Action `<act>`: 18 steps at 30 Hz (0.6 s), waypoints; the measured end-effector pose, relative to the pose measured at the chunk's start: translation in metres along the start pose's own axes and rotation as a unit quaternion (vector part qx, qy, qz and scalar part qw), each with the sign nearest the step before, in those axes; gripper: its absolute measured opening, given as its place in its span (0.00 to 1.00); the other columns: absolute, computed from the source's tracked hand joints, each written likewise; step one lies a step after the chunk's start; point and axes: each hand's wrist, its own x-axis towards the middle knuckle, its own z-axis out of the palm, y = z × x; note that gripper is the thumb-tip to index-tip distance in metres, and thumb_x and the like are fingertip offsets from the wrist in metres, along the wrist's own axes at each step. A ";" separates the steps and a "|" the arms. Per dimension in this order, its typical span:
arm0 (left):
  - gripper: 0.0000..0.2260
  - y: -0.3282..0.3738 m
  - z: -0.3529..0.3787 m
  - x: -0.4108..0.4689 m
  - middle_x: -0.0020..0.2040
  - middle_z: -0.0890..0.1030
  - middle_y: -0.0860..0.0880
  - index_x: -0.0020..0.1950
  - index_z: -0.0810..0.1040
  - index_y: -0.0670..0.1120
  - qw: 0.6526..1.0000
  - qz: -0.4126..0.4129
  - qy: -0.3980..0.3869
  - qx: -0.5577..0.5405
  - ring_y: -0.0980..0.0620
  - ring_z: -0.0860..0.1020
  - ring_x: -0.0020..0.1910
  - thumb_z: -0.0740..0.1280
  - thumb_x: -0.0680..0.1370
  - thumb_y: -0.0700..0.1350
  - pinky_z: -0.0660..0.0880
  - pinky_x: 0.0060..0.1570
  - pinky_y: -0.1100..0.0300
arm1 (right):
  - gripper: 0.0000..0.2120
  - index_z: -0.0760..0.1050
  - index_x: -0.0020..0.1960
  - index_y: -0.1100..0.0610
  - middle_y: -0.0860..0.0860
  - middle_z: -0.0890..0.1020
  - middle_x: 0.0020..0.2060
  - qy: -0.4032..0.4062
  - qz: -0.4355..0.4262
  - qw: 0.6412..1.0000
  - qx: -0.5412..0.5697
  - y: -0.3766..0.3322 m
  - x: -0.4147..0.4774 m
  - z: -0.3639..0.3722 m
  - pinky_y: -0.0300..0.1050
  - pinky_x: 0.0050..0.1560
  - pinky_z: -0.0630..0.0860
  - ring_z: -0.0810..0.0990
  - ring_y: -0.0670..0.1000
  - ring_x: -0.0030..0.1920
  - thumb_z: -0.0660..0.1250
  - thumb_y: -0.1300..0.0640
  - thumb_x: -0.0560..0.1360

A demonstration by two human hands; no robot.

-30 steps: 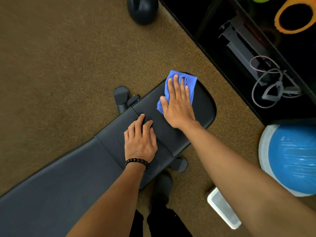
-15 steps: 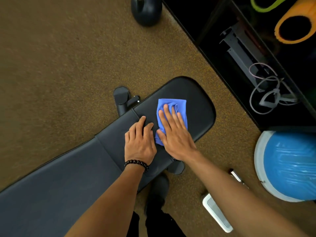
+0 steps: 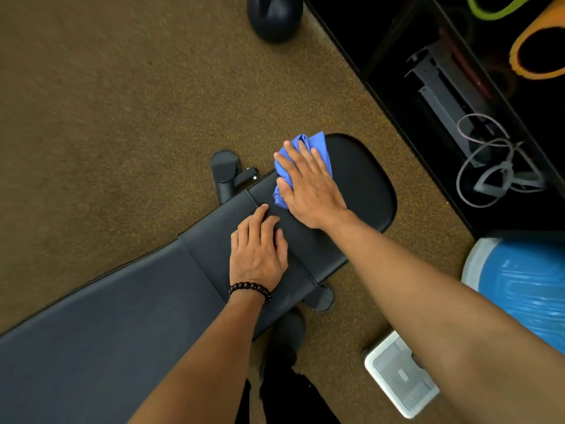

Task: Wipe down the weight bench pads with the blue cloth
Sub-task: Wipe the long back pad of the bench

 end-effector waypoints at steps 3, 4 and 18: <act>0.10 -0.001 0.001 -0.001 0.68 0.77 0.45 0.58 0.81 0.46 1.000 0.014 0.014 0.005 0.44 0.77 0.60 0.64 0.83 0.48 0.72 0.57 0.51 | 0.27 0.64 0.79 0.55 0.53 0.63 0.79 0.008 0.015 0.999 0.027 -0.010 0.002 -0.002 0.57 0.81 0.46 0.53 0.57 0.82 0.49 0.45 0.85; 0.09 -0.001 0.001 -0.001 0.66 0.78 0.45 0.57 0.81 0.46 1.000 0.019 0.021 0.005 0.44 0.77 0.59 0.64 0.83 0.48 0.72 0.56 0.51 | 0.26 0.67 0.78 0.55 0.53 0.66 0.78 0.005 0.004 0.999 0.040 -0.014 0.004 -0.003 0.57 0.81 0.45 0.54 0.57 0.81 0.50 0.45 0.85; 0.10 0.001 -0.003 0.000 0.58 0.79 0.46 0.54 0.81 0.46 0.999 0.020 0.031 0.008 0.44 0.76 0.53 0.63 0.83 0.49 0.72 0.50 0.51 | 0.23 0.78 0.53 0.55 0.54 0.82 0.53 -0.048 -0.038 0.997 0.041 -0.005 0.049 -0.024 0.51 0.64 0.65 0.76 0.57 0.58 0.53 0.40 0.83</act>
